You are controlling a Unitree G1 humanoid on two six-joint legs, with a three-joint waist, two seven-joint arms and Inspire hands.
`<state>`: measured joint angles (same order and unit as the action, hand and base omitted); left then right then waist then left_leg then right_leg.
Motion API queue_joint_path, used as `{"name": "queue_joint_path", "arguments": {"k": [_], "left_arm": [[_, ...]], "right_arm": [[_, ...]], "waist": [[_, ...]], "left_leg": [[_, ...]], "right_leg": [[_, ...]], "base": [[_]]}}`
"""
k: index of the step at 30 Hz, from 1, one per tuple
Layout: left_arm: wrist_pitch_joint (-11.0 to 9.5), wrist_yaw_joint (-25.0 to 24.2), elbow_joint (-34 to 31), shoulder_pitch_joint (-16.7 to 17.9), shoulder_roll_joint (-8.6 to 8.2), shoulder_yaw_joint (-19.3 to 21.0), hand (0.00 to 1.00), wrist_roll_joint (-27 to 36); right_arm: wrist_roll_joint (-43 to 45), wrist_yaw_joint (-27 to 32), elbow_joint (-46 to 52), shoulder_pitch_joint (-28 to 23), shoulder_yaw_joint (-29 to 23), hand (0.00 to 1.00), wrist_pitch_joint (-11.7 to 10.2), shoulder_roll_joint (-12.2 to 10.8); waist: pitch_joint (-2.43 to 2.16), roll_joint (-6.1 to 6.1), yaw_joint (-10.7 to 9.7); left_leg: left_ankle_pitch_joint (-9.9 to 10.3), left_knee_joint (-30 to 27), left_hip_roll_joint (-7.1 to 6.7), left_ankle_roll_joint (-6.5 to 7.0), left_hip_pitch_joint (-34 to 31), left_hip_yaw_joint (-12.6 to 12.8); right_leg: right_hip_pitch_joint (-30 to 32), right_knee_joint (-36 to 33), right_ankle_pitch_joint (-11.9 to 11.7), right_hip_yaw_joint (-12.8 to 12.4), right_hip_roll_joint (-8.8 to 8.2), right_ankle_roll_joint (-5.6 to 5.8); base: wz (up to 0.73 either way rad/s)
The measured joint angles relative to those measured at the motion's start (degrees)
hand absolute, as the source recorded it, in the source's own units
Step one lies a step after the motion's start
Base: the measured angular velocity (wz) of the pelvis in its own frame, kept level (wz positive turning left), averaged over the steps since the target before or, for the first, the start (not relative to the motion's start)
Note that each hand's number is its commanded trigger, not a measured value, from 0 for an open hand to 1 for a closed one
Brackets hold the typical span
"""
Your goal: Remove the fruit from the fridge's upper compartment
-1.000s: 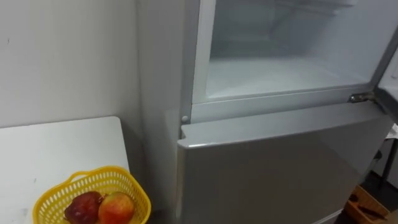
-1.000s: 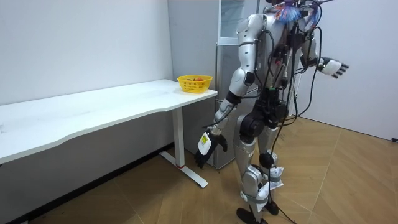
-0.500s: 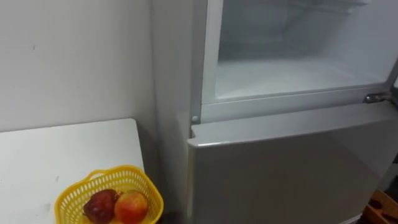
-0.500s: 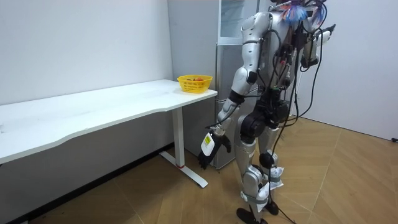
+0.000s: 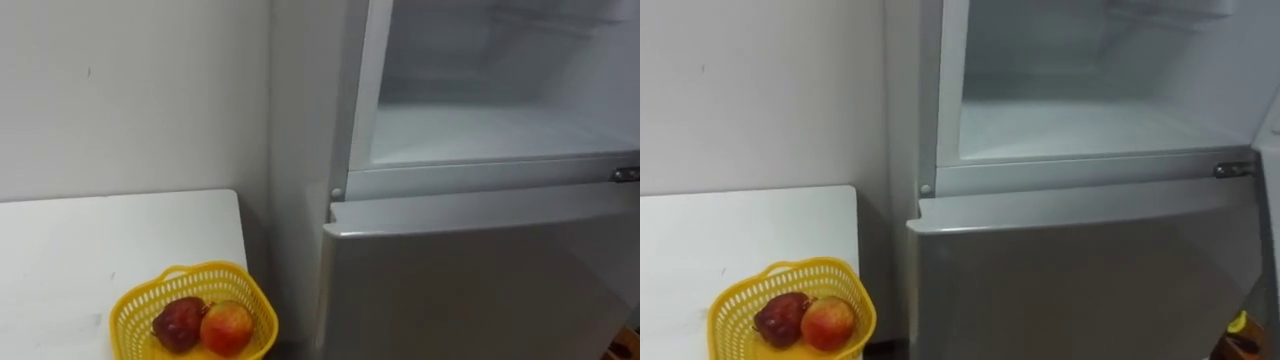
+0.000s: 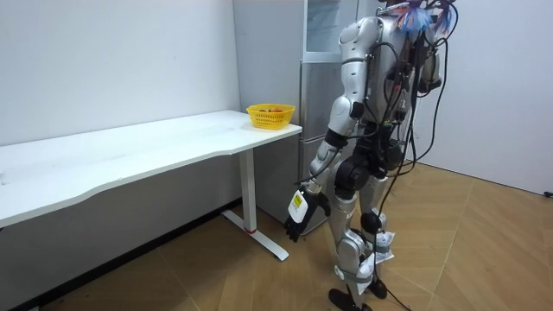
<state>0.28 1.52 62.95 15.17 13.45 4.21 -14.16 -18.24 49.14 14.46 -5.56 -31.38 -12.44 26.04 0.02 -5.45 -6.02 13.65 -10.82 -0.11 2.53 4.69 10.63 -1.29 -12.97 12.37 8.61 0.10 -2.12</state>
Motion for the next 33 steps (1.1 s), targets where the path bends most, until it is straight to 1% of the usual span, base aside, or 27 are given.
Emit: {"name": "queue_joint_path", "arguments": {"k": [3, 6, 7, 10, 12, 14, 15, 16, 18, 20, 21, 23, 25, 27, 29, 33], "left_arm": [[0.1, -1.0, -0.8, 0.4, 0.0, -0.1, 0.0, -0.1], [0.2, -2.0, -1.4, 0.8, 0.11, -0.1, 0.0, -0.1], [0.2, -2.2, -1.3, 0.5, 0.13, -0.1, 0.0, -0.1], [0.2, -2.2, -1.0, 0.0, 0.12, -0.1, 0.0, -0.6], [0.1, -2.2, -0.6, 0.0, 0.11, -0.1, 0.0, -0.6], [0.2, -2.2, -0.3, 0.2, 0.11, -0.1, 0.0, -0.5], [0.2, -2.2, -0.3, 0.2, 0.04, -0.1, 0.0, -0.5], [0.3, -2.2, -0.3, 0.4, 0.0, 0.0, 0.0, -0.5], [0.3, -2.1, 0.1, 0.4, 0.02, 0.0, 0.0, -0.5], [0.6, -2.0, 0.2, 0.7, 0.05, 0.1, 0.0, -0.5], [0.7, -2.0, 0.2, 1.0, -0.03, 0.1, 0.0, -0.5], [0.7, -2.0, 0.3, 1.6, -0.05, 0.0, 0.0, -0.5], [0.9, -2.0, 0.3, 1.7, -0.05, 0.1, 0.0, -0.5], [1.0, -2.1, 0.3, 1.8, -0.05, 0.1, 0.0, -0.5], [1.0, -2.2, 0.3, 2.2, -0.03, 0.1, 0.0, -0.5], [1.2, -2.4, -0.1, 3.0, -0.03, 0.2, 0.0, -1.1]], "right_arm": [[4.7, -2.0, 0.8, 0.1, 2.0, 0.0, 0.0, 0.0], [5.4, -3.6, 1.5, 0.1, 3.2, 0.0, 0.1, 0.0], [5.9, -4.4, 1.6, 0.1, 3.8, 0.0, 0.1, 0.0], [9.3, -6.0, 1.7, 0.3, 5.5, 0.0, 0.7, 0.0], [10.9, -7.5, 1.7, 0.9, 6.8, 0.0, 1.3, 0.0], [11.1, -9.1, 1.7, 1.1, 7.8, 0.0, 1.5, 0.0], [11.2, -9.9, 1.5, 1.1, 7.9, 0.0, 1.5, 0.0], [11.6, -10.5, 1.2, 1.1, 8.1, 0.0, 1.5, 0.0], [12.3, -11.2, 0.3, 1.1, 8.3, 0.0, 1.5, 0.0], [12.8, -12.2, -1.3, 1.1, 8.8, 0.0, 1.7, 0.0], [12.8, -13.3, -1.7, 1.1, 9.4, 0.0, 2.1, 0.0], [13.2, -15.0, -2.4, 1.1, 10.4, 0.0, 2.1, 0.0], [13.5, -16.9, -2.6, 1.1, 10.5, 0.0, 2.6, 0.0], [13.7, -18.1, -2.6, 1.1, 10.6, 0.0, 2.6, 0.0], [14.1, -18.8, -2.6, 1.1, 11.1, 0.0, 2.6, 0.0], [14.0, -19.6, -2.6, 1.1, 12.2, 0.0, 2.6, 0.0]], "waist": [[0.04, 0.03, 0.4], [0.06, 0.13, 0.4], [0.06, 0.13, 0.7], [0.07, 0.16, 1.6], [0.09, 0.14, 1.7], [0.17, 0.14, 2.0], [0.43, 0.26, 2.3], [0.43, 0.15, 2.7], [0.4, 0.31, 3.0], [0.36, 0.24, 3.4], [0.28, 0.05, 3.5], [0.37, 0.1, 3.7], [0.31, 0.05, 4.1], [0.38, 0.25, 4.4], [0.32, 0.32, 4.8], [0.39, 0.38, 4.8]], "left_leg": [[0.0, 0.0, 0.03, -0.01, -0.2, -0.2], [0.0, 0.0, 0.02, -0.01, -0.1, -0.3], [0.0, 0.0, 0.02, -0.01, 0.0, -0.3], [0.0, 0.0, 0.04, -0.01, 0.2, -0.3], [0.0, 0.0, 0.05, -0.01, 0.5, -0.3], [0.0, 0.0, 0.11, -0.02, 0.7, -0.3], [0.0, 0.0, 0.12, -0.02, 1.0, -0.3], [0.0, 0.0, 0.13, -0.04, 1.0, -0.5], [0.0, 0.0, 0.13, -0.04, 1.0, -1.2], [0.0, 0.0, 0.13, -0.04, 1.0, -1.4], [0.0, -0.1, 0.15, -0.04, 1.0, -1.4], [0.0, -0.4, 0.13, -0.04, 1.1, -1.8], [0.0, -0.4, 0.11, -0.05, 1.1, -1.9], [0.0, -0.5, 0.13, -0.05, 1.1, -2.0], [0.0, -0.5, 0.14, -0.05, 1.3, -2.0], [0.0, -0.5, 0.14, -0.07, 1.9, -2.3]], "right_leg": [[-0.1, 0.4, -0.1, 0.2, 0.0, -0.03], [-0.4, 0.5, -0.1, 0.3, 0.0, -0.02], [-0.6, 0.4, -0.1, 0.2, 0.01, -0.02], [-0.7, 0.4, -0.1, 0.1, 0.06, -0.02], [-0.7, 0.3, -0.1, 0.2, 0.05, -0.04], [-1.1, 0.4, -0.1, 0.2, 0.07, -0.08], [-1.7, 0.6, -0.1, 0.2, 0.09, -0.1], [-1.9, 0.9, -0.2, 0.3, 0.12, -0.1], [-2.8, 1.4, -0.5, 1.0, 0.12, -0.09], [-3.0, 1.3, -0.5, 1.3, 0.09, -0.11], [-3.1, 1.3, -0.5, 1.5, 0.09, -0.14], [-3.4, 1.4, -0.6, 1.9, 0.01, -0.18], [-3.7, 1.4, -0.6, 2.4, -0.07, -0.18], [-3.8, 1.4, -0.6, 2.5, -0.07, -0.19], [-4.0, 1.4, -0.6, 2.5, -0.08, -0.21], [-4.5, 2.2, -0.6, 2.5, -0.04, -0.19]], "base": [[0.01], [0.0], [0.0], [0.0], [0.0], [0.0], [0.05], [0.06], [0.15], [0.11], [0.05], [0.1], [0.09], [0.04], [0.0], [0.01]]}}
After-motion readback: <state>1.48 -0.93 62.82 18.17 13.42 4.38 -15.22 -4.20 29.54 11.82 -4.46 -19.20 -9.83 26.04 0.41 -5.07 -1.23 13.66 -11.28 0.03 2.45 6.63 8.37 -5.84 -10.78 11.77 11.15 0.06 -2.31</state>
